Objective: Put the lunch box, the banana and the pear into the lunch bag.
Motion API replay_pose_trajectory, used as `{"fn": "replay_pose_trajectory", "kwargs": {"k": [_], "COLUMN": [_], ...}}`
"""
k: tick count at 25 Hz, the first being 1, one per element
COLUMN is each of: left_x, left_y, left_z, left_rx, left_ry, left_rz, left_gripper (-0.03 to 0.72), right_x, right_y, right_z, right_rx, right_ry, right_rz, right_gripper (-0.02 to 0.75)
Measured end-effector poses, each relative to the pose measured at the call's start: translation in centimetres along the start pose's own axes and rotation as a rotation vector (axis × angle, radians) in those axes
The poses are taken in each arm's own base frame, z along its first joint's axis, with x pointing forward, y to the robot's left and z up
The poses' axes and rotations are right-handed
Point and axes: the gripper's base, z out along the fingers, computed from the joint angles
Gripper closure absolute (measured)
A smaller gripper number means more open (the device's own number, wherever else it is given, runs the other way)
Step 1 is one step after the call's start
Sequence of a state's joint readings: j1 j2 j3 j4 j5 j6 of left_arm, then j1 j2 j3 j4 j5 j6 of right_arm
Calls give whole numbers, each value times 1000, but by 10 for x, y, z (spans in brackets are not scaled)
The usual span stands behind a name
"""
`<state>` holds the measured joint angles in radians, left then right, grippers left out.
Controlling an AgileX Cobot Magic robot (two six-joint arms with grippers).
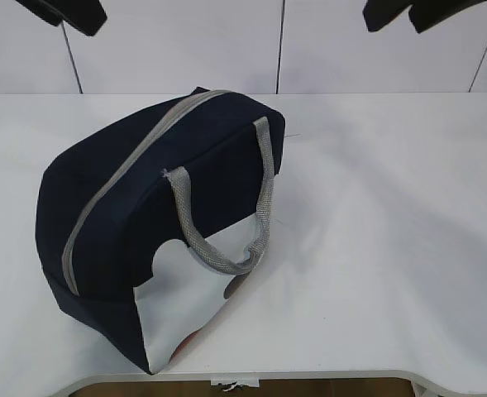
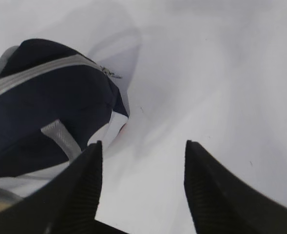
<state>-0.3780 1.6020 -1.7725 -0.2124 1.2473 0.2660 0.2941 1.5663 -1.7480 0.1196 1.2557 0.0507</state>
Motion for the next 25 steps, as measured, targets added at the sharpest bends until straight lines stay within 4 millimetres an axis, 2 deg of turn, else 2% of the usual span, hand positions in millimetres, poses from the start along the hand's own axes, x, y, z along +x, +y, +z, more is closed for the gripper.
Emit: {"fn": "replay_pose_trajectory", "kwargs": {"k": [3, 6, 13, 15, 18, 19, 20, 22, 25], "left_x": [6, 21, 79, 94, 119, 129, 138, 158, 190], "left_y": [-6, -12, -29, -34, -42, -45, -47, -52, -57], "left_z": [-21, -38, -69, -79, -91, -95, -100, -105, -113], "left_rx": [-7, -10, -15, -20, -25, -27, -29, -39, -71], "left_ry": [-38, -52, -38, -50, -70, -78, -90, -96, -122], "left_rz": [-3, -12, -11, -8, -4, -2, 0, 4, 18], "left_gripper": [267, 267, 267, 267, 267, 267, 267, 267, 268], "right_x": [17, 34, 96, 102, 139, 139, 154, 168, 203], "right_y": [0, 0, -6, -6, -7, -7, -7, -8, -10], "right_z": [-12, -24, -57, -59, -78, -78, -86, -95, -112], "right_rx": [0, 2, 40, 40, 38, 38, 37, 38, 47], "right_ry": [4, 5, -7, -10, -45, -45, -69, -97, -171], "right_rz": [-15, -22, -52, -52, -74, -74, -83, -91, -109], "right_gripper": [318, 318, 318, 318, 318, 318, 319, 318, 318]}}
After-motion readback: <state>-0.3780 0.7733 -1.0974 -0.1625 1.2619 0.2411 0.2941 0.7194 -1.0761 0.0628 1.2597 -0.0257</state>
